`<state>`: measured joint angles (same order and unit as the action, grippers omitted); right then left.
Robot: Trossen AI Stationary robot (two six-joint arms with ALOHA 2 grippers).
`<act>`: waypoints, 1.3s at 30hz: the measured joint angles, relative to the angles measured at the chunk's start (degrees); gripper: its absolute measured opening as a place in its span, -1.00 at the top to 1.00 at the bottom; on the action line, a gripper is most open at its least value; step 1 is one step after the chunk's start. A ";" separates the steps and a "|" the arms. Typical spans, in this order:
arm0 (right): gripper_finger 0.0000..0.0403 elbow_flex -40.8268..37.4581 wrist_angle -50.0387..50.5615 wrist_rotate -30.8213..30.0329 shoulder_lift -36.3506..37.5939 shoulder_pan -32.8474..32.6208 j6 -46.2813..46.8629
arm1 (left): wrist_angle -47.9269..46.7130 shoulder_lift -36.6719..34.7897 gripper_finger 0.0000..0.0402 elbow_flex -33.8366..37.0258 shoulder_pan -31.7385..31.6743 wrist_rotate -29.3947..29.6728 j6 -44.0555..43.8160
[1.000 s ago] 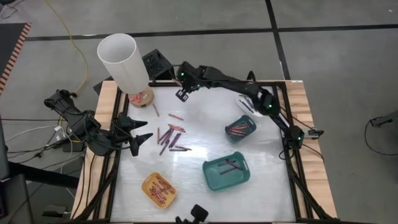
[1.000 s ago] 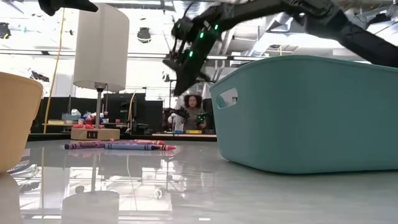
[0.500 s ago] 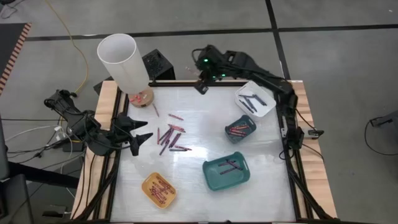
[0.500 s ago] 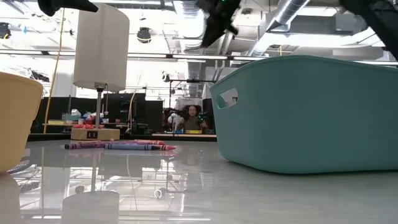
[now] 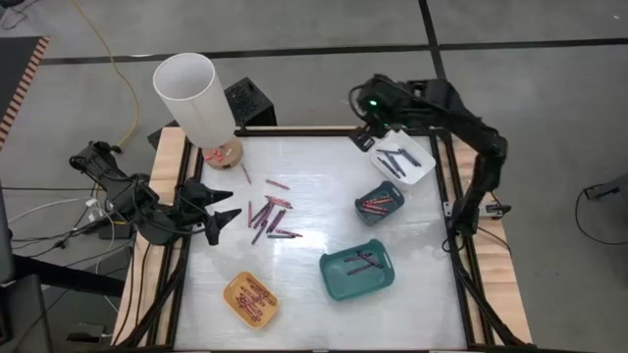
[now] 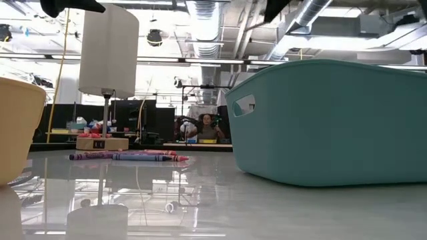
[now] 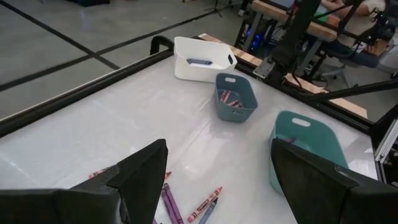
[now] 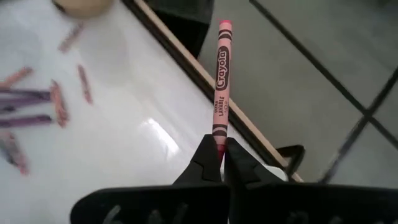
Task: Sort crayons
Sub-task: Put the pink crayon into the dark blue bin
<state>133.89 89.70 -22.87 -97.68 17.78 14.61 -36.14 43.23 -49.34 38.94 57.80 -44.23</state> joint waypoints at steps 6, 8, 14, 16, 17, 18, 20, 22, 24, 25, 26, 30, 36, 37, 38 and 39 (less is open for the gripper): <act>1.00 -6.40 0.34 -1.74 7.66 -4.09 6.24 | 0.06 0.02 -0.37 0.00 -0.02 0.00 -0.23; 1.00 -10.38 0.20 -2.87 10.59 -5.37 9.13 | 0.06 0.01 -0.37 0.00 0.00 -0.07 -0.56; 1.00 -28.15 0.35 -5.84 20.17 -9.40 18.96 | 0.04 0.02 -0.37 0.00 0.00 -0.09 -0.11; 1.00 -34.91 0.00 -6.46 22.74 -10.63 22.42 | 0.04 0.02 -0.37 0.00 0.00 -0.08 -0.05; 1.00 -38.06 -0.52 -6.71 24.02 -11.32 23.85 | 0.04 0.02 -0.37 0.00 0.00 -0.09 -0.04; 1.00 -41.37 -1.12 -7.01 25.17 -12.14 25.29 | 0.04 0.02 -0.37 0.00 0.00 -0.05 -0.04; 1.00 -47.14 -3.17 -7.25 27.27 -13.91 27.71 | 0.04 0.02 -0.37 0.00 0.00 -0.04 -0.03; 1.00 -52.70 -5.90 -7.21 28.87 -15.57 29.50 | 0.02 0.02 -0.37 0.00 0.00 -0.04 0.00; 1.00 -57.87 -8.63 -7.16 30.00 -17.14 30.75 | -0.21 0.02 -0.37 0.00 0.00 0.02 0.00; 1.00 -60.46 -10.31 -7.09 30.44 -17.83 30.81 | -0.37 0.02 -0.37 0.00 0.00 0.08 0.00; 1.00 -62.87 -11.86 -7.06 30.86 -18.43 30.41 | -0.44 0.02 -0.37 0.00 0.00 0.18 0.00; 1.00 -71.70 -19.60 -3.45 31.45 -20.29 22.03 | -0.44 0.00 -0.37 0.00 0.00 0.61 0.06; 1.00 -80.58 -29.89 2.42 31.38 -21.72 3.41 | -0.44 0.02 -0.37 0.00 0.00 0.66 0.22; 1.00 -81.52 -31.13 2.68 31.38 -21.79 1.04 | -0.46 0.01 -0.37 0.00 0.00 0.66 0.22; 1.00 -82.25 -32.06 2.80 31.38 -21.70 -0.97 | -0.46 -0.01 -0.37 0.00 0.00 0.70 0.22; 1.00 -82.77 -32.51 3.08 31.32 -21.43 -2.75 | -0.44 0.02 -0.37 0.00 0.00 0.72 0.22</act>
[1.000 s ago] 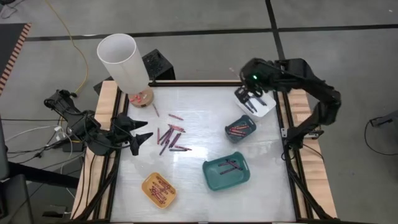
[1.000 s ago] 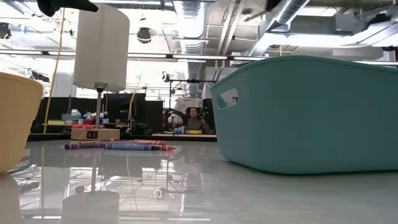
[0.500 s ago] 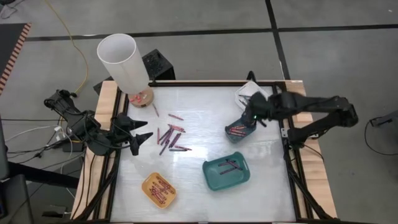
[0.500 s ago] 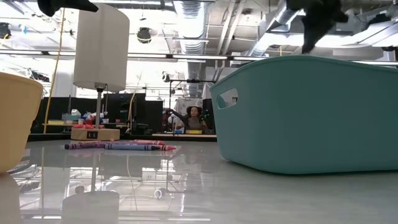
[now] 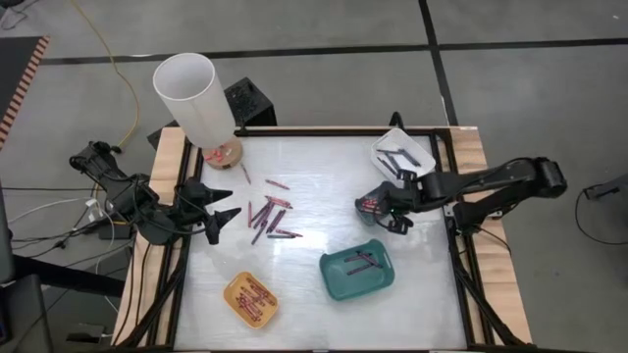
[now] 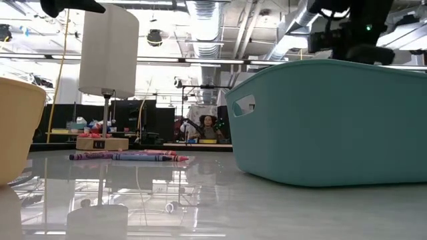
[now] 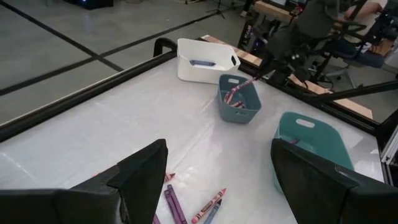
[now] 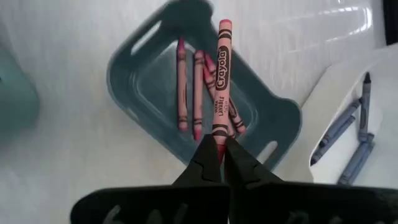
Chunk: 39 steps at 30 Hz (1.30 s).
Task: Sort crayons
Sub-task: Put the pink crayon into the dark blue bin
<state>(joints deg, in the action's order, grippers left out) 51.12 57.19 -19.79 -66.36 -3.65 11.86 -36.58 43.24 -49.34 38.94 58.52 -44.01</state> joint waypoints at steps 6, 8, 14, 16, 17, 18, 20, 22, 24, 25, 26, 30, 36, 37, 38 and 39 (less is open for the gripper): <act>1.00 -3.25 -0.81 1.88 -0.02 1.41 -11.41 | -0.04 -0.01 -0.37 0.00 -0.02 0.00 0.02; 1.00 -4.18 -2.10 3.70 -0.46 2.30 -14.19 | -0.04 0.00 -0.37 0.00 0.00 0.00 0.02; 1.00 -5.56 -6.99 4.76 -0.82 5.28 -18.72 | -0.12 -0.01 -0.37 0.00 0.00 0.58 0.05; 1.00 -5.54 -8.04 5.04 -1.04 6.47 -20.36 | -0.16 -0.02 -0.37 0.00 0.00 0.74 0.07; 1.00 -5.54 -8.18 5.66 -1.12 7.11 -21.22 | -0.20 0.00 -0.37 0.00 0.00 0.78 0.07; 1.00 -5.54 -8.08 6.74 -1.34 7.76 -22.25 | -0.20 0.00 -0.37 0.00 0.00 0.79 0.07; 1.00 -5.54 -8.13 9.47 -2.28 9.12 -24.45 | -0.20 -0.02 -0.37 0.00 0.00 0.83 0.07; 1.00 -5.54 -8.01 11.18 -3.65 10.23 -25.71 | -0.22 0.00 -0.37 0.00 0.00 0.83 0.07; 1.00 -5.54 -8.05 11.34 -5.33 11.10 -25.86 | -0.22 -0.02 -0.37 0.00 0.00 0.85 0.07; 0.99 -5.54 -8.08 11.20 -6.25 11.49 -25.87 | -0.26 -0.02 -0.37 0.00 0.00 0.85 0.07; 0.98 -5.54 -8.07 11.06 -7.13 11.90 -25.94 | -0.28 -0.02 -0.37 0.00 0.00 0.85 0.07; 0.90 -5.54 -8.41 10.94 -10.92 12.98 -27.86 | -0.38 0.00 -0.37 0.00 -0.01 0.85 0.06; 0.73 -5.54 -8.50 10.91 -14.78 13.08 -28.61 | -0.41 0.00 -0.37 0.00 0.00 0.83 -0.07; 0.70 -5.54 -8.51 10.91 -14.93 13.08 -28.50 | -0.39 -0.01 -0.37 0.00 0.00 0.83 -0.07; 0.68 -5.51 -8.53 10.89 -15.02 13.08 -28.44 | -0.39 -0.01 -0.37 0.00 0.00 0.83 -0.07; 0.67 -5.51 -8.51 10.87 -15.02 13.08 -28.44 | -0.41 0.00 -0.37 0.00 0.00 0.83 -0.09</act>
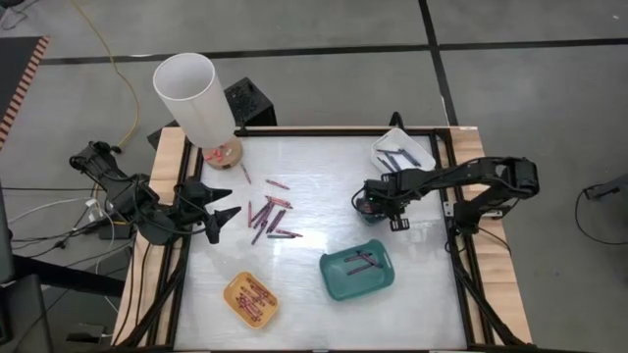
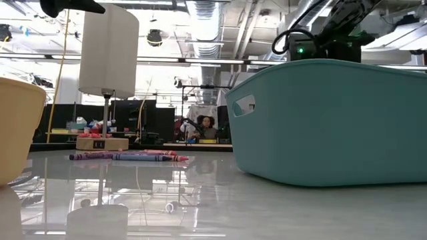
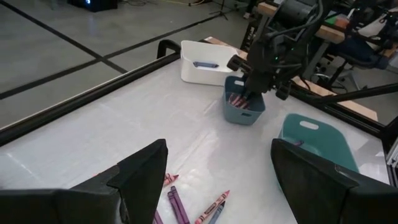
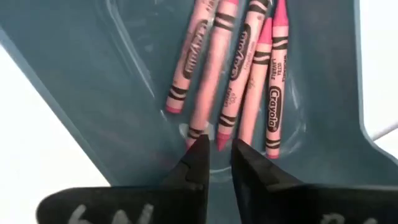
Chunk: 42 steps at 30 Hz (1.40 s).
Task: Sort crayons
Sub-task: Put the pink crayon into the dark blue bin
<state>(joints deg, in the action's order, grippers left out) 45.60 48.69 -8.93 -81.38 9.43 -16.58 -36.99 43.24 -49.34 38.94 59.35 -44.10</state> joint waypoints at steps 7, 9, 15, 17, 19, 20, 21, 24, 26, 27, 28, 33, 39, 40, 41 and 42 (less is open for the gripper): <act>0.59 3.28 1.48 -0.24 1.13 0.00 0.55 | 0.02 -0.02 -0.37 0.00 -0.02 -0.02 -0.10; 0.59 5.95 3.27 -0.69 1.80 0.00 0.15 | 0.04 0.00 -0.37 0.00 0.00 0.00 -0.11; 0.59 16.81 7.43 -3.37 3.46 0.00 0.16 | 0.03 -0.02 -0.37 0.00 0.00 -0.02 -0.13; 0.59 20.35 6.01 -3.35 3.48 0.00 1.03 | 0.04 -0.01 -0.37 0.00 -0.01 -0.02 -0.13; 0.59 23.07 1.60 -3.36 3.46 0.00 2.61 | 0.04 0.00 -0.37 0.00 0.00 -0.02 -0.13; 0.59 24.13 -1.79 -3.37 3.44 0.00 3.77 | 0.04 0.00 -0.37 0.00 -0.02 -0.02 -0.13; 0.59 24.97 -5.40 -3.36 3.43 0.00 4.88 | 0.04 -0.01 -0.37 0.00 -0.01 -0.03 -0.13; 0.58 26.12 -16.49 -3.39 3.41 0.00 6.04 | 0.04 -0.01 -0.37 0.00 -0.02 -0.04 -0.41; 0.58 26.14 -24.42 -4.51 3.37 0.00 7.08 | 0.04 0.00 -0.37 0.00 0.00 -0.05 -0.68; 0.57 26.14 -27.85 -5.42 3.26 0.06 8.17 | 0.04 -0.01 -0.37 0.00 -0.02 -0.11 -0.68; 0.56 26.17 -31.25 -6.66 2.65 0.07 9.37 | 0.07 0.00 -0.37 0.00 0.00 -0.15 -0.70; 0.45 26.24 -44.75 -9.42 -3.06 0.13 11.02 | 0.65 -0.02 -0.37 0.00 -0.01 -0.07 -0.73; 0.28 28.86 -51.42 -8.93 -14.15 0.80 10.58 | 0.86 -0.04 -0.37 -0.02 -0.02 -0.63 -0.74; 0.24 30.26 -51.21 -8.81 -16.00 1.10 10.59 | 0.92 -0.06 -0.37 -0.02 -0.02 -1.02 -0.74; 0.21 31.70 -50.57 -8.59 -17.86 1.29 10.60 | 0.88 -0.04 -0.37 -0.02 -0.02 -1.24 -0.75; 0.18 33.26 -49.53 -7.84 -19.72 1.56 10.60 | 0.87 -0.04 -0.37 -0.02 -0.02 -1.43 -0.74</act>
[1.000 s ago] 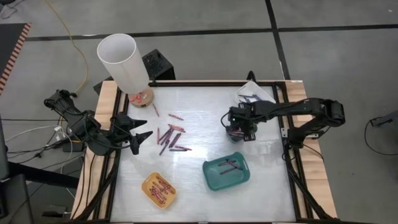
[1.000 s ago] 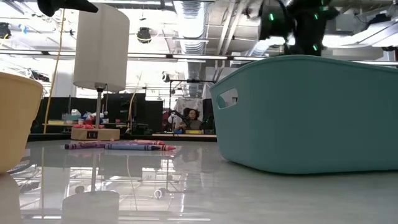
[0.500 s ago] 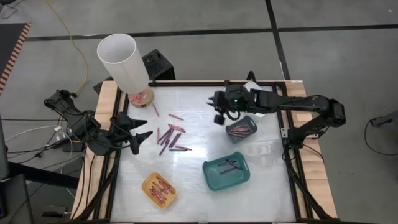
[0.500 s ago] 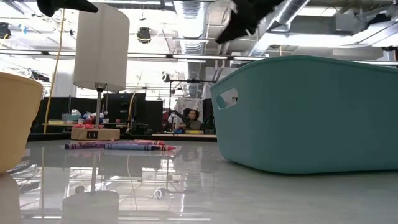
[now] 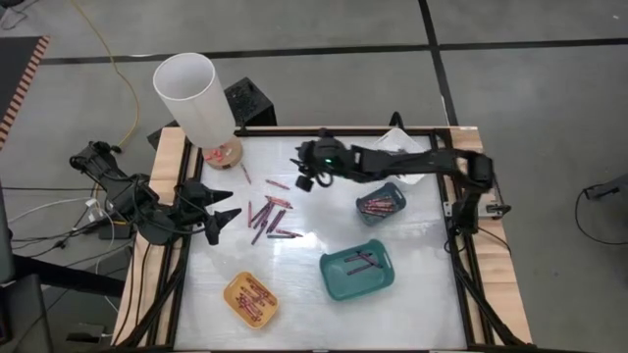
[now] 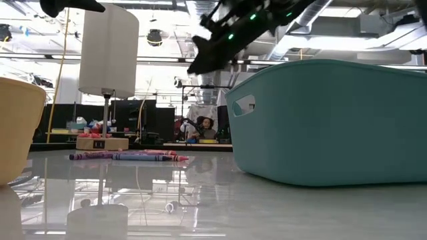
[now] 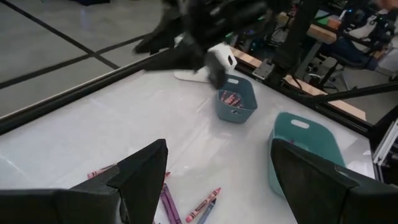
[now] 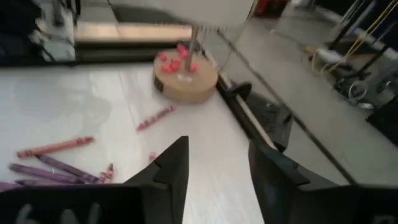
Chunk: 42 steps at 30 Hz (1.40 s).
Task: Sort crayons
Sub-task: Put the pink crayon into the dark blue bin
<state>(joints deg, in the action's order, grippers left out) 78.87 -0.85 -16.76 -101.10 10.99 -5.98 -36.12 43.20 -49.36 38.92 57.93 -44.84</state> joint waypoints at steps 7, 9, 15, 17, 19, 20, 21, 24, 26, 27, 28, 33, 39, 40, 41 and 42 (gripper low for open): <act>0.05 12.77 5.76 3.68 -12.96 -0.21 -0.02 | -0.30 0.00 -0.37 0.00 0.00 -0.15 0.11; 0.04 15.95 7.21 4.15 -16.33 -0.18 -0.10 | -0.34 0.01 -0.37 0.00 0.01 -0.15 0.11; 0.04 23.18 10.51 6.30 -25.46 0.00 -0.02 | -0.44 0.00 -0.37 0.00 0.02 -0.32 0.62; 0.04 24.94 11.13 6.34 -27.97 -0.03 0.35 | -0.46 0.02 -0.37 0.00 0.02 -0.41 0.79; 0.04 26.42 11.79 6.39 -30.19 -0.09 1.40 | -0.48 0.00 -0.37 0.00 0.02 -0.43 0.81; 0.04 27.12 11.85 6.44 -31.20 -0.09 1.77 | -0.48 0.02 -0.37 0.00 0.02 -0.43 0.81; 0.04 27.59 12.72 6.44 -31.79 0.00 1.97 | -0.48 0.02 -0.37 0.00 0.02 -0.43 0.81; 0.04 28.11 12.68 6.44 -33.25 0.45 3.18 | -0.48 0.02 -0.37 0.00 0.02 -0.56 0.83; 0.04 28.05 14.15 6.42 -33.33 0.90 4.36 | -0.50 0.02 -0.37 0.00 0.02 -0.59 0.83; 0.04 28.04 14.41 6.44 -33.33 1.16 4.95 | -0.50 0.02 -0.37 0.00 0.02 -0.60 0.83; 0.04 28.04 14.80 6.62 -33.33 1.36 5.59 | -0.50 0.02 -0.37 0.00 0.02 -0.61 0.83; 0.04 27.83 16.03 10.75 -33.32 2.69 8.84 | -0.50 0.02 -0.37 0.00 0.02 -0.53 1.11; 0.04 27.98 14.96 12.08 -35.33 2.18 9.66 | -0.50 0.02 -0.37 0.00 0.02 -0.19 1.09; 0.04 28.00 14.42 12.08 -35.73 2.12 9.62 | -0.48 0.03 -0.37 0.00 0.02 -0.19 1.07; 0.04 28.04 14.71 12.01 -35.76 2.01 9.87 | -0.48 0.04 -0.37 0.00 0.02 -0.19 1.05; 0.04 28.04 15.25 11.98 -35.77 2.03 10.30 | -0.50 0.04 -0.37 0.00 0.02 -0.23 1.05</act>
<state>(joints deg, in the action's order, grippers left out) 106.91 14.41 -4.78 -136.87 13.02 4.33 -36.62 43.24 -49.36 38.94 57.70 -43.79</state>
